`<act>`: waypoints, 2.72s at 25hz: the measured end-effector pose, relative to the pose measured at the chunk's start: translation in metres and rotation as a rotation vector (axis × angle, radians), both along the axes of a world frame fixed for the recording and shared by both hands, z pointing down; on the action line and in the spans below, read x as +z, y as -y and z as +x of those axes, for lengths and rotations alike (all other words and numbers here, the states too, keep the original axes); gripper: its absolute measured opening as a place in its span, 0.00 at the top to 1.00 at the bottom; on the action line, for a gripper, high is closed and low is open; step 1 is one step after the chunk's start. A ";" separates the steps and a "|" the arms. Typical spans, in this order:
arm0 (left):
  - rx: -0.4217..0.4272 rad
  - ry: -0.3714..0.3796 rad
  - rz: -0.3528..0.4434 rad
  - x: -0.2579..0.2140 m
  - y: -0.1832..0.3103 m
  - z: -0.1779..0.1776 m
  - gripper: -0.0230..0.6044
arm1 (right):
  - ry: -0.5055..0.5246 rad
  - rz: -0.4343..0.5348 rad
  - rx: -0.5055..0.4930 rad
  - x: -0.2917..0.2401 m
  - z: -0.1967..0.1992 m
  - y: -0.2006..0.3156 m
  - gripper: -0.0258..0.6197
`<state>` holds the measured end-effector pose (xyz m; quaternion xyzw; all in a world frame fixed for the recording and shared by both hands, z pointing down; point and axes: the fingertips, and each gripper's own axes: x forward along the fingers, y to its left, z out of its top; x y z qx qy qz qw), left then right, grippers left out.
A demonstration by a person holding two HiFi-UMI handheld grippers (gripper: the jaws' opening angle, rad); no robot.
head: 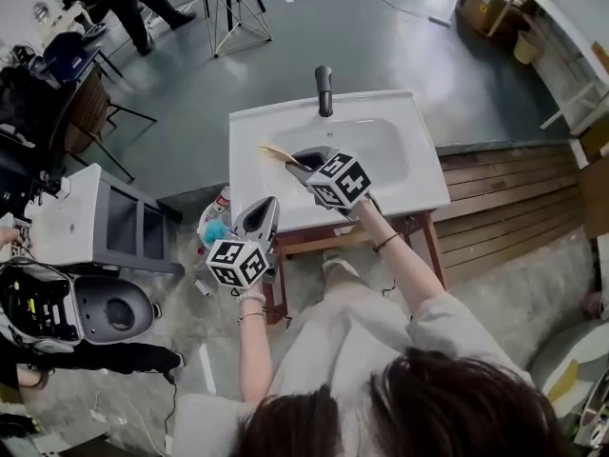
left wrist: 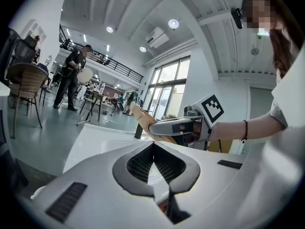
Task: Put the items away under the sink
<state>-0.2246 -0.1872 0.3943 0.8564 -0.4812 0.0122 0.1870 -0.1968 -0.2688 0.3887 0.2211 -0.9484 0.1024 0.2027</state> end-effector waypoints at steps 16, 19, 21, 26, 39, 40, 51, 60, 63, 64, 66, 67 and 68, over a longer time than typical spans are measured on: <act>0.006 0.048 0.019 -0.013 -0.038 0.040 0.97 | 0.076 -0.011 0.022 -0.018 0.048 -0.053 0.87; -0.002 0.044 0.010 -0.012 -0.046 0.044 0.97 | 0.080 -0.026 0.017 -0.016 0.051 -0.062 0.87; -0.016 0.033 0.005 -0.010 -0.054 0.050 0.97 | 0.080 -0.034 0.008 -0.015 0.058 -0.071 0.87; -0.029 0.032 -0.019 -0.002 -0.083 0.071 0.97 | 0.081 -0.054 -0.002 -0.011 0.080 -0.099 0.87; -0.072 0.048 -0.069 0.019 -0.123 0.085 0.97 | 0.055 -0.108 -0.075 0.016 0.088 -0.140 0.87; -0.072 0.052 -0.073 0.020 -0.124 0.084 0.97 | 0.055 -0.112 -0.079 0.019 0.087 -0.141 0.87; -0.040 0.022 -0.132 0.057 -0.134 0.076 0.97 | 0.032 -0.152 -0.086 0.053 0.070 -0.159 0.87; 0.014 -0.004 -0.133 0.090 -0.146 0.080 0.97 | -0.009 -0.146 -0.073 0.089 0.065 -0.182 0.87; 0.037 0.001 -0.123 0.104 -0.148 0.085 0.97 | -0.016 -0.141 -0.075 0.105 0.066 -0.188 0.87; 0.043 0.009 -0.123 0.109 -0.146 0.085 0.97 | -0.017 -0.142 -0.074 0.111 0.066 -0.188 0.87; 0.048 0.015 -0.127 0.120 -0.144 0.084 0.97 | -0.022 -0.152 -0.079 0.123 0.064 -0.187 0.87; 0.048 0.015 -0.132 0.125 -0.145 0.084 0.97 | -0.027 -0.160 -0.084 0.131 0.064 -0.189 0.87; 0.048 0.015 -0.139 0.131 -0.146 0.084 0.97 | -0.033 -0.169 -0.089 0.138 0.063 -0.191 0.87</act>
